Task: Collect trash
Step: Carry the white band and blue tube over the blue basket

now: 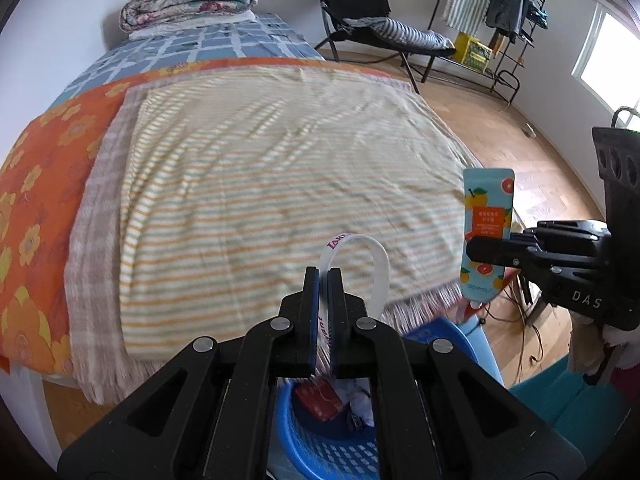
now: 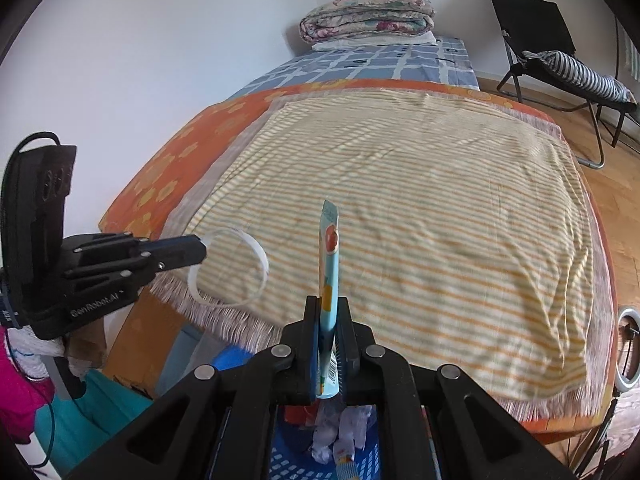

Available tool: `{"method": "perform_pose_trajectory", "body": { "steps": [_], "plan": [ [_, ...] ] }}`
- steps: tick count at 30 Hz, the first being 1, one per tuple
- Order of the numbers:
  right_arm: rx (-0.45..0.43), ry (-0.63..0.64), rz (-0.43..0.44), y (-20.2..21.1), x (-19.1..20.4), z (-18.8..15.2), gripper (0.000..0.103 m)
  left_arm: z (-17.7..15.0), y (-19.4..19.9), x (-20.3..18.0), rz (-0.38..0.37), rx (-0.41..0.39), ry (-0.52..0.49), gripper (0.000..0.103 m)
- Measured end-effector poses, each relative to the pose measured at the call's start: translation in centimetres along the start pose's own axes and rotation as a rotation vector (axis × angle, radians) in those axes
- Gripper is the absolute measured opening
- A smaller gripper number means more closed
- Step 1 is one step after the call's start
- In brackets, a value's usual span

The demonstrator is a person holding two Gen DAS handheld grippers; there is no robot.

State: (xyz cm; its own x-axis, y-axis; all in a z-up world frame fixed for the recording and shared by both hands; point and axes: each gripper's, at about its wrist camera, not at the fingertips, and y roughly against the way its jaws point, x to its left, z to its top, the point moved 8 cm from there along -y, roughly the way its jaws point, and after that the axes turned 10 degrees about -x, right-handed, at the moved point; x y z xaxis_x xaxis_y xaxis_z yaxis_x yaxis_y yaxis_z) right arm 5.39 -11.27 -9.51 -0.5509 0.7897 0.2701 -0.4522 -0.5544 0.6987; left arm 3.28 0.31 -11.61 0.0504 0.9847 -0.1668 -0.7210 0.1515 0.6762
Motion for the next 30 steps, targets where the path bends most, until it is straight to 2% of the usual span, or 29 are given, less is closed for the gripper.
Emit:
{"method": "perform_pose_trajectory", "body": {
  "steps": [16, 30],
  "plan": [
    [0.069, -0.052, 0.026, 1.7, 0.4, -6.9, 0.005, -6.3, 0.3, -4.2, -0.057, 0.086, -0.069, 0.001],
    [0.142, -0.046, 0.029, 0.8, 0.8, -10.1, 0.006, -8.9, -0.7, -4.9, -0.071, 0.153, -0.082, 0.001]
  ]
}}
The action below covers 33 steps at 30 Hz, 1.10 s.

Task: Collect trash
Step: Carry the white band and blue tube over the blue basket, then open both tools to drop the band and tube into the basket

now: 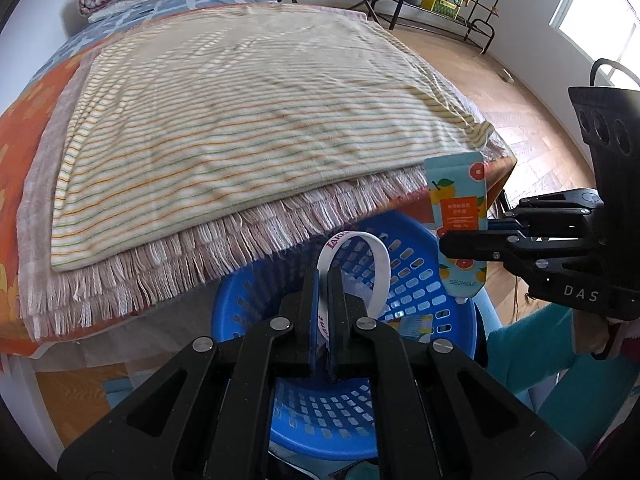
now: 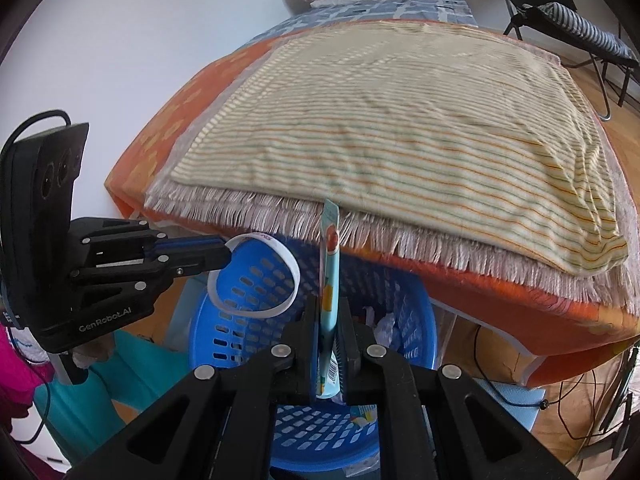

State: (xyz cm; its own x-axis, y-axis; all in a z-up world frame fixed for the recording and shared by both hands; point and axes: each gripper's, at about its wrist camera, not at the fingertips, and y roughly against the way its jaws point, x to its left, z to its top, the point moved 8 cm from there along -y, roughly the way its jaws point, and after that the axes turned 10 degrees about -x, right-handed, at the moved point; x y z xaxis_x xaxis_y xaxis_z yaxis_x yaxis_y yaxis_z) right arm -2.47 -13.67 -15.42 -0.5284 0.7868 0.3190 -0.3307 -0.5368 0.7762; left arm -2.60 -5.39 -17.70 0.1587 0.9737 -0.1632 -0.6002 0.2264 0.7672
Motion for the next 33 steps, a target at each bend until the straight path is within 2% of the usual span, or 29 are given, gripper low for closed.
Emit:
{"method": "perform_pose_trajectory", "body": {
  "steps": [4, 8, 10, 12, 14, 15, 17, 19, 21, 26, 27, 29, 31, 33],
  "plan": [
    [0.007, 0.007, -0.002, -0.2, 0.1, -0.2, 0.008, -0.4, -0.3, 0.3, 0.004, 0.018, 0.015, 0.001],
    [0.010, 0.008, -0.004, -0.4, 0.2, -0.2, 0.022, -0.6, -0.6, 0.7, 0.010, 0.034, 0.028, 0.002],
    [0.012, 0.010, -0.005, -0.5, 0.3, -0.3, 0.023, -0.7, -0.8, 0.7, 0.011, 0.044, 0.031, 0.004],
    [0.011, 0.012, -0.010, -0.5, 0.2, -0.3, 0.027, -0.8, -1.0, 0.8, 0.014, 0.051, 0.035, 0.009],
    [0.008, 0.014, -0.014, -0.4, 0.2, -0.2, 0.028, -0.9, -1.1, 0.9, 0.017, 0.051, 0.038, 0.023],
    [0.006, 0.014, -0.018, -0.4, 0.2, -0.2, 0.029, -0.8, -1.0, 0.9, 0.019, 0.047, 0.041, 0.027],
    [0.002, 0.013, -0.028, -0.3, 0.0, -0.1, 0.040, -0.6, -0.8, 1.2, 0.025, 0.035, 0.052, 0.039],
    [-0.006, 0.014, -0.038, -0.2, -0.1, 0.0, 0.053, -0.3, -0.6, 1.5, 0.028, 0.026, 0.063, 0.040],
    [-0.011, 0.020, -0.046, 0.0, -0.1, 0.1, 0.056, -0.1, -0.4, 1.9, 0.033, 0.018, 0.073, 0.040],
    [-0.026, 0.031, -0.071, 0.2, -0.3, 0.4, 0.071, 0.4, -0.1, 2.5, 0.044, 0.007, 0.092, 0.041],
    [-0.028, 0.030, -0.075, 0.3, -0.4, 0.5, 0.071, 0.5, 0.0, 2.5, 0.046, 0.005, 0.094, 0.043],
    [-0.034, 0.025, -0.086, 0.4, -0.7, 0.7, 0.075, 0.8, 0.2, 2.6, 0.051, -0.008, 0.101, 0.056],
    [-0.043, 0.019, -0.094, 0.6, -0.9, 1.0, 0.082, 1.3, 0.5, 2.7, 0.052, -0.025, 0.104, 0.057],
    [-0.061, 0.013, -0.102, 0.9, -1.1, 1.3, 0.084, 1.7, 0.7, 2.7, 0.055, -0.035, 0.104, 0.057]
  ]
}}
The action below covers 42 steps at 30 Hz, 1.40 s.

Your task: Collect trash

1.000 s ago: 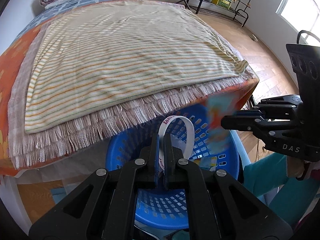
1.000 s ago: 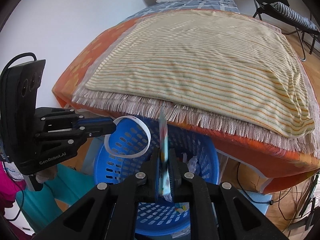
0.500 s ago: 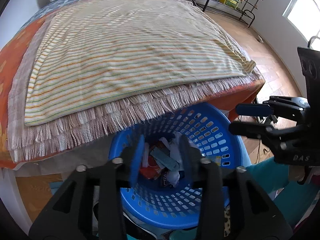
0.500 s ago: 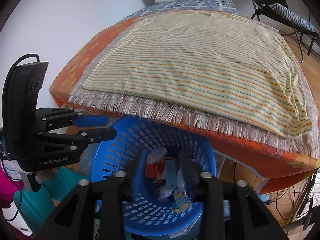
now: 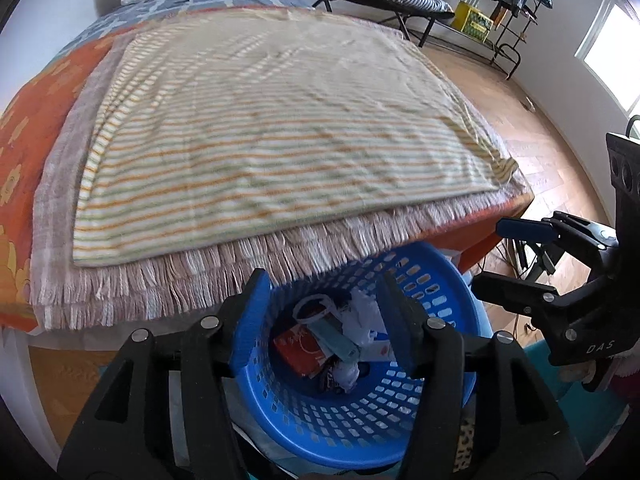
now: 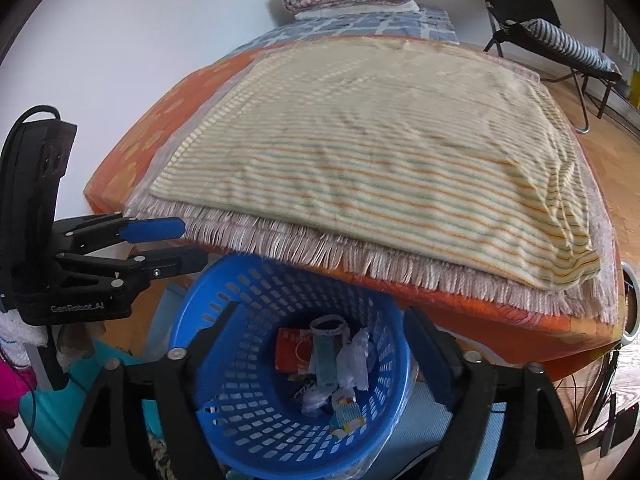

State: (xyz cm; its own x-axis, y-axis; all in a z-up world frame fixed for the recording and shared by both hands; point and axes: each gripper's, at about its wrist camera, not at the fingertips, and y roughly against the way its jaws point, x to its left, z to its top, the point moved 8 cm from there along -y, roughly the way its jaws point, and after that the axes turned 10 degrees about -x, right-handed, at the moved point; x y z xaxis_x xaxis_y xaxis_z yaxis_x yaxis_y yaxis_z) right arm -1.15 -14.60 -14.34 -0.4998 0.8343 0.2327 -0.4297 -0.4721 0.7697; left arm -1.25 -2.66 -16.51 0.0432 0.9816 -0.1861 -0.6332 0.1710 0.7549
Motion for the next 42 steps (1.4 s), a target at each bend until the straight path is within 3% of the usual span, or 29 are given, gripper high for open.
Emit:
{"method": "perform_pose_trajectory", "body": {
  "steps": [9, 13, 19, 30, 42],
  "plan": [
    [-0.048, 0.003, -0.028, 0.7, -0.1, 1.8, 0.088, 2.9, 0.8, -0.5, 0.001, -0.062, 0.011, 0.057],
    [-0.073, 0.004, -0.032, 1.1, -0.1, 2.7, 0.090, 4.1, 1.5, -0.4, 0.010, -0.103, 0.017, 0.064],
    [-0.095, 0.006, -0.025, 1.4, -0.1, 4.4, 0.090, 6.3, 2.6, -0.1, 0.030, -0.164, 0.018, 0.064],
    [-0.179, 0.002, -0.008, 2.7, -0.1, 9.3, 0.091, 11.0, 4.3, 0.1, 0.061, -0.263, 0.010, 0.078],
    [-0.263, -0.014, -0.019, 4.0, -1.4, 13.5, 0.093, 14.8, 5.3, 0.4, 0.083, -0.330, 0.007, 0.082]
  ]
}}
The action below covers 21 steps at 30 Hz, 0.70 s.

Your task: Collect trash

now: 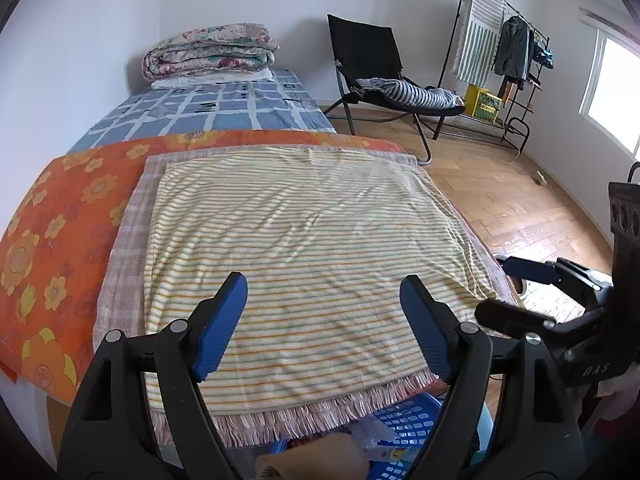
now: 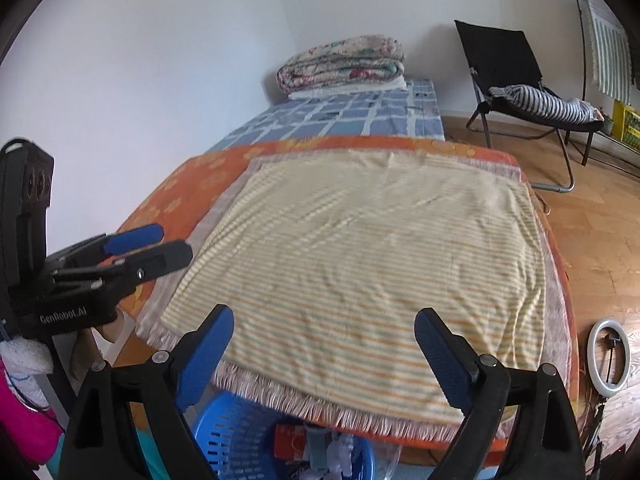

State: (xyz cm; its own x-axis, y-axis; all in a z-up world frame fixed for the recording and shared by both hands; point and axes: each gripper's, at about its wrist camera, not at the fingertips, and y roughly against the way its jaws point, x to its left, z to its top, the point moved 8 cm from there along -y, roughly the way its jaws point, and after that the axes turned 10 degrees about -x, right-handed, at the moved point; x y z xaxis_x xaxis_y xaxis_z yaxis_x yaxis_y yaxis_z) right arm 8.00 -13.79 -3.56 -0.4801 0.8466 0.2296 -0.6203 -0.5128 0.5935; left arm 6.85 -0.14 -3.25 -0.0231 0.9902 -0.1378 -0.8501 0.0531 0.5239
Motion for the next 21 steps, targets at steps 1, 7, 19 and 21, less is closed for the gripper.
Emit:
{"method": "perform_pose_trajectory", "body": {
  "steps": [1, 7, 19, 21],
  "plan": [
    [-0.006, -0.002, -0.001, 0.0, -0.1, 0.3, 0.093, 0.1, -0.1, 0.0, 0.001, -0.001, -0.001, 0.083],
    [-0.019, -0.013, -0.004, -0.7, -0.5, 1.1, 0.095, 0.2, -0.3, 0.2, -0.001, -0.011, 0.000, 0.094],
    [0.016, -0.037, 0.007, -2.7, -0.5, 0.7, 0.096, -0.2, -1.0, 1.9, 0.040, -0.002, 0.062, 0.099],
    [0.015, -0.036, 0.008, -2.8, -0.5, 0.7, 0.096, -0.3, -1.1, 2.1, 0.044, 0.000, 0.069, 0.099]
  ]
}}
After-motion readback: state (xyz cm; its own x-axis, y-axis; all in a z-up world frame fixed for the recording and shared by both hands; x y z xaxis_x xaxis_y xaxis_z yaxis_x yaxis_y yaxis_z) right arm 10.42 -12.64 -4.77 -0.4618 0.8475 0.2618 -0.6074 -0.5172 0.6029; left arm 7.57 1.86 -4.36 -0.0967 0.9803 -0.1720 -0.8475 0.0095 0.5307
